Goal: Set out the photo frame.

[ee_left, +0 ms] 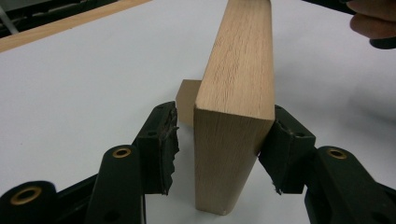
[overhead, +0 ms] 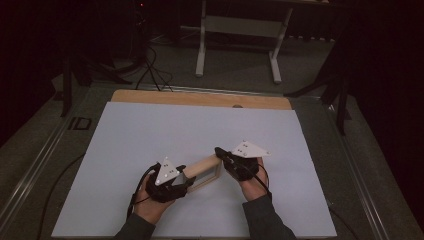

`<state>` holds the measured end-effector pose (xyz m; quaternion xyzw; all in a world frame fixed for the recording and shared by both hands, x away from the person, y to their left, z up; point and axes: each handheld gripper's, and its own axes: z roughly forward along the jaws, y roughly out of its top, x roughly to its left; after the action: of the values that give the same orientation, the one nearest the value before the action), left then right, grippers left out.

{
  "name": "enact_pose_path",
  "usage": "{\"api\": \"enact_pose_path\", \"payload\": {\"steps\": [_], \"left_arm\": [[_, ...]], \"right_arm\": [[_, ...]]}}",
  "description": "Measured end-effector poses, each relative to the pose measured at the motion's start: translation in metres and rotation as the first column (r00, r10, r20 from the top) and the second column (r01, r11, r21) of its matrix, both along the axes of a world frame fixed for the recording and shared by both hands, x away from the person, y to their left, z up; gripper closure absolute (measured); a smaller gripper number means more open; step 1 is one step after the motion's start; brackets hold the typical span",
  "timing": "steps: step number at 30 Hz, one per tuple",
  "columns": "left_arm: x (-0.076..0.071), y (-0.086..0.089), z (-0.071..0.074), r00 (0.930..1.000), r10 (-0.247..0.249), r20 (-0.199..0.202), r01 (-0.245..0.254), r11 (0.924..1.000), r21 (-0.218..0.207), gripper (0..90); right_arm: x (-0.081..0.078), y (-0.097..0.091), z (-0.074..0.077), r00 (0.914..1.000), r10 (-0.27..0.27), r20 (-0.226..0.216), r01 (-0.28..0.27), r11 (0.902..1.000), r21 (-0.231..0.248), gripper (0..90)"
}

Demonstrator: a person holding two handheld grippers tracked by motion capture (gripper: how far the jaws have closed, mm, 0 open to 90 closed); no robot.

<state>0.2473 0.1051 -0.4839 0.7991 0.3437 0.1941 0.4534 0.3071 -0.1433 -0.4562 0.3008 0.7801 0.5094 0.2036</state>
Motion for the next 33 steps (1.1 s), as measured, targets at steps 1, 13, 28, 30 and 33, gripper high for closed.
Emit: {"api": "enact_pose_path", "payload": {"steps": [1, 13, 28, 30, 33], "left_arm": [[0.0, 0.0, 0.0, 1.0, 0.001, 0.0, -0.001, 1.0, 0.002, 49.0], [0.006, 0.003, -0.005, 0.9961, 0.086, -0.017, -0.085, 0.9951, 0.05, 51.5], [0.012, 0.007, -0.008, 0.9925, 0.115, -0.042, -0.114, 0.9933, 0.019, 56.3], [0.012, 0.007, -0.008, 0.9928, 0.112, -0.042, -0.111, 0.9936, 0.017, 56.2], [0.012, 0.007, -0.008, 0.9931, 0.11, -0.042, -0.109, 0.9939, 0.016, 56.1]], "right_arm": [[0.0, 0.0, 0.0, 1.0, 0.001, -0.002, -0.001, 1.0, 0.001, 89.6], [-0.001, 0.0, 0.001, 1.0, 0.0, -0.008, 0.0, 1.0, -0.006, 89.7], [-0.001, -0.002, 0.002, 0.9998, 0.013, -0.012, -0.013, 0.9999, -0.008, 87.7], [0.0, -0.003, 0.002, 0.9997, 0.022, -0.013, -0.022, 0.9997, -0.005, 84.5], [0.002, -0.006, 0.002, 0.9989, 0.039, -0.023, -0.039, 0.999, 0.021, 77.4]]}}
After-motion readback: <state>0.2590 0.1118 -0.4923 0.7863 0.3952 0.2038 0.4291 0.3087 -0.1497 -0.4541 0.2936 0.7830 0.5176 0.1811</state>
